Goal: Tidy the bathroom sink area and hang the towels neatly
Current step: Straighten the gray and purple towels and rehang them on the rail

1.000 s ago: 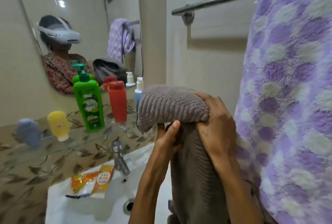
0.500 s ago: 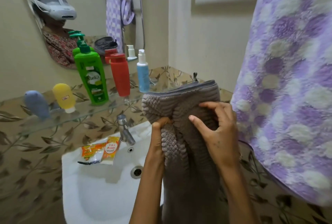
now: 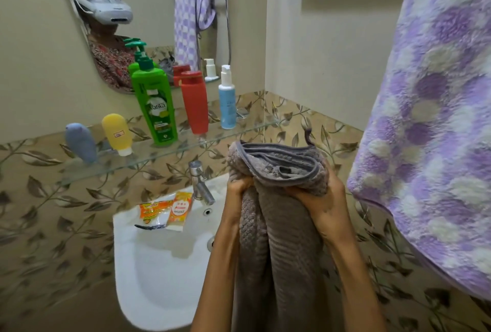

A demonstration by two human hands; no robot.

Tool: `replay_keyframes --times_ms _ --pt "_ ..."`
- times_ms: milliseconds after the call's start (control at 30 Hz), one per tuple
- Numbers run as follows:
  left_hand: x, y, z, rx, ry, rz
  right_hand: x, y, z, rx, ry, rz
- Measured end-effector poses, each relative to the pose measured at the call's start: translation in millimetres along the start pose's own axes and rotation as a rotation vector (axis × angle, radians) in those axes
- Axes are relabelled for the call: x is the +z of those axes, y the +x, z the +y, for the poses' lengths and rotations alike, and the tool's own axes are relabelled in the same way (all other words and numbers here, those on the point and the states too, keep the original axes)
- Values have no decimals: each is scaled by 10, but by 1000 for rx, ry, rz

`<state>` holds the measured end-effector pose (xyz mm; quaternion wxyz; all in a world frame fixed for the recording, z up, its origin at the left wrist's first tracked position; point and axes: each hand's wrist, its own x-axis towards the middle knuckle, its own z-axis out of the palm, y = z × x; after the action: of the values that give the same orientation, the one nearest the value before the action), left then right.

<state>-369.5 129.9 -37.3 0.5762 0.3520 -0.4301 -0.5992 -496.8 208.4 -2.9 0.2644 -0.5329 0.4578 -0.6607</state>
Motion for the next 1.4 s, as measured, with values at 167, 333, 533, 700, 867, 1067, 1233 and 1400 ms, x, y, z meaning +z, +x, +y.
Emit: replay_keyframes --times_ms 167,333,533,700,867,1067,1233,1400 --pt "-34 -177 190 136 566 46 84 -74 -10 -4 -349 332" --pt "145 -388 273 64 314 -286 426 -189 -60 -156 -626 102" --pt "160 -390 183 148 81 27 381 -232 -114 -48 -296 -248" --pt "243 -364 39 58 -17 265 278 -217 -38 6 -57 -155" --pt "281 -305 -7 25 21 253 203 -176 -3 19 9 155" --pt "393 -350 10 85 191 204 92 -46 -71 -18 -181 252" --pt "396 -316 81 97 251 178 114 -4 -127 -12 -171 128" --pt "353 -259 147 127 322 208 262 -1 -123 -92 -622 94"
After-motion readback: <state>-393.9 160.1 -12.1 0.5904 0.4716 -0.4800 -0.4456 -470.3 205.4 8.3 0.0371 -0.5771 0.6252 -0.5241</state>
